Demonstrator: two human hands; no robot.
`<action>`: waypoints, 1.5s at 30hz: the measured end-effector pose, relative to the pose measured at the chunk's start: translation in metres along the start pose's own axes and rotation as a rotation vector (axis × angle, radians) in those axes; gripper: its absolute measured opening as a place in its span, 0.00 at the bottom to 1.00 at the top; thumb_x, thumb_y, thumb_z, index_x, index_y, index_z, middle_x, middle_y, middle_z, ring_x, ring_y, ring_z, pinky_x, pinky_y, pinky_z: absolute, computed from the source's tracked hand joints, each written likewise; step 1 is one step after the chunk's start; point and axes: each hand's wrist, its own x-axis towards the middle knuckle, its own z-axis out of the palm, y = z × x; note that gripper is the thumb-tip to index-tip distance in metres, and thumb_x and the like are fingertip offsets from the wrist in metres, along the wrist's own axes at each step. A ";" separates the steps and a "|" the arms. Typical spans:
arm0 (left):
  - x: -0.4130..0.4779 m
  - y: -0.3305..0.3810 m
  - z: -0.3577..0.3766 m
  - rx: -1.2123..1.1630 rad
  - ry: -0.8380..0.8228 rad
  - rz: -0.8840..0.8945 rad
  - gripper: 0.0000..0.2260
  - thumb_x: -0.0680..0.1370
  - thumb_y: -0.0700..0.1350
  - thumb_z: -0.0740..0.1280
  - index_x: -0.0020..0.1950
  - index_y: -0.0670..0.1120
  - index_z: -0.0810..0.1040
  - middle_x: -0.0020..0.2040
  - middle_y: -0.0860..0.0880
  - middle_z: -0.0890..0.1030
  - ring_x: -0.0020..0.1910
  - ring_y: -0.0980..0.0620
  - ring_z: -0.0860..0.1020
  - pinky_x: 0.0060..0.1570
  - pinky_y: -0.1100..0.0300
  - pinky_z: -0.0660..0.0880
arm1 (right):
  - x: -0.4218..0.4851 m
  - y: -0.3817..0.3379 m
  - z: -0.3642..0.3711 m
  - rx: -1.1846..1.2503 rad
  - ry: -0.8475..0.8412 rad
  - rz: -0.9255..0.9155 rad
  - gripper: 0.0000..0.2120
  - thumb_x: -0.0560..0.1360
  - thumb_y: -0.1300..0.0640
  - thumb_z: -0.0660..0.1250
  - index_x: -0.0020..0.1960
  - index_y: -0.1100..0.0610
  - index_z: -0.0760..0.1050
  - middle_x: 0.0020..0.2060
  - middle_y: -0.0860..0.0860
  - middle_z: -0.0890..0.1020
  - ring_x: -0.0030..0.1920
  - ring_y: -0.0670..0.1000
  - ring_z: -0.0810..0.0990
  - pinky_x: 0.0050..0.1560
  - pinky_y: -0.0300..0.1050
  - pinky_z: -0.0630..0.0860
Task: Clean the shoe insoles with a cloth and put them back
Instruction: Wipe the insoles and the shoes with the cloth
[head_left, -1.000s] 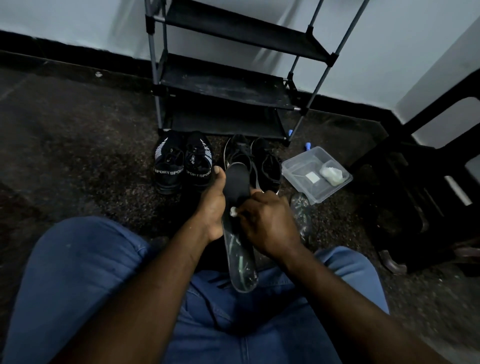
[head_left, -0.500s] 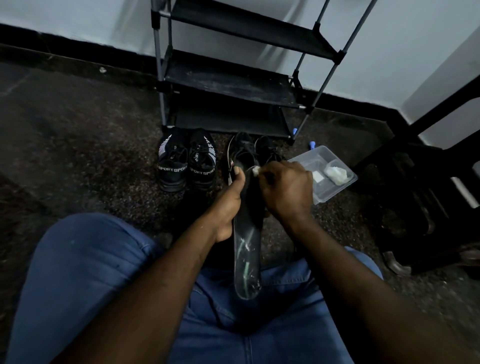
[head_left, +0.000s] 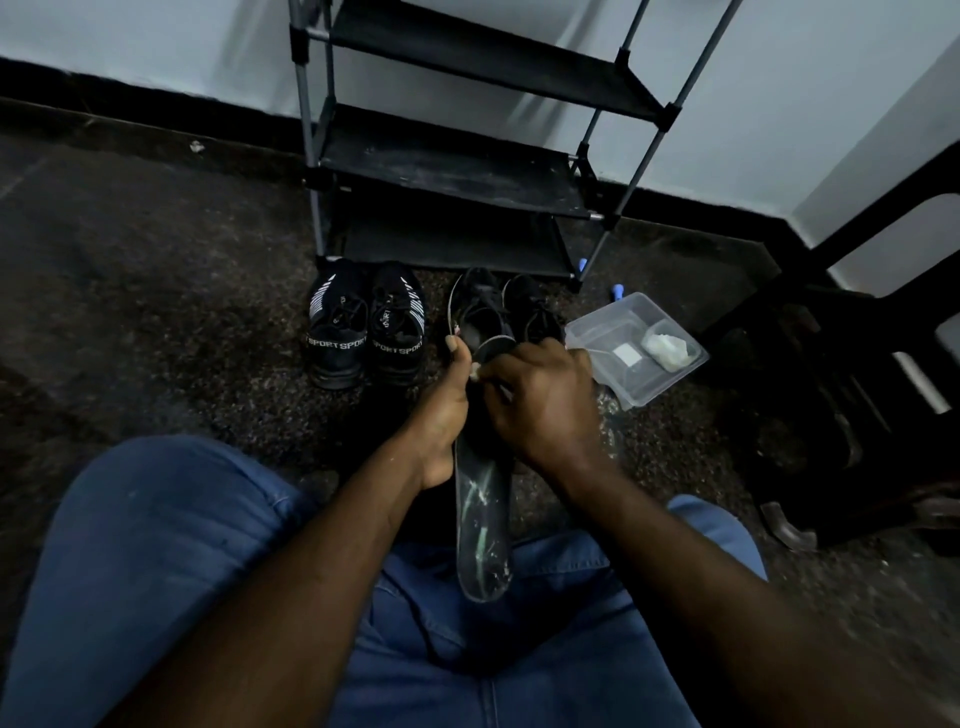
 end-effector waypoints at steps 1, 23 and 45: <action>-0.001 0.001 0.002 0.002 -0.002 0.002 0.38 0.76 0.76 0.50 0.61 0.49 0.82 0.60 0.41 0.84 0.59 0.44 0.83 0.60 0.47 0.78 | 0.004 0.005 -0.001 0.005 0.026 0.061 0.07 0.74 0.48 0.68 0.49 0.46 0.84 0.41 0.45 0.83 0.45 0.53 0.78 0.47 0.53 0.72; -0.004 -0.003 0.008 -0.009 -0.030 0.013 0.34 0.80 0.72 0.48 0.61 0.51 0.83 0.59 0.44 0.85 0.57 0.47 0.84 0.56 0.52 0.80 | 0.010 0.020 -0.001 -0.012 0.084 0.238 0.07 0.76 0.48 0.67 0.47 0.48 0.83 0.41 0.47 0.83 0.46 0.54 0.79 0.47 0.51 0.69; -0.001 0.000 0.007 -0.041 -0.026 -0.004 0.36 0.76 0.75 0.52 0.65 0.51 0.82 0.62 0.41 0.83 0.63 0.39 0.81 0.66 0.35 0.74 | 0.020 0.023 -0.003 -0.085 0.047 0.091 0.09 0.77 0.48 0.65 0.47 0.49 0.83 0.41 0.46 0.82 0.46 0.53 0.78 0.48 0.52 0.70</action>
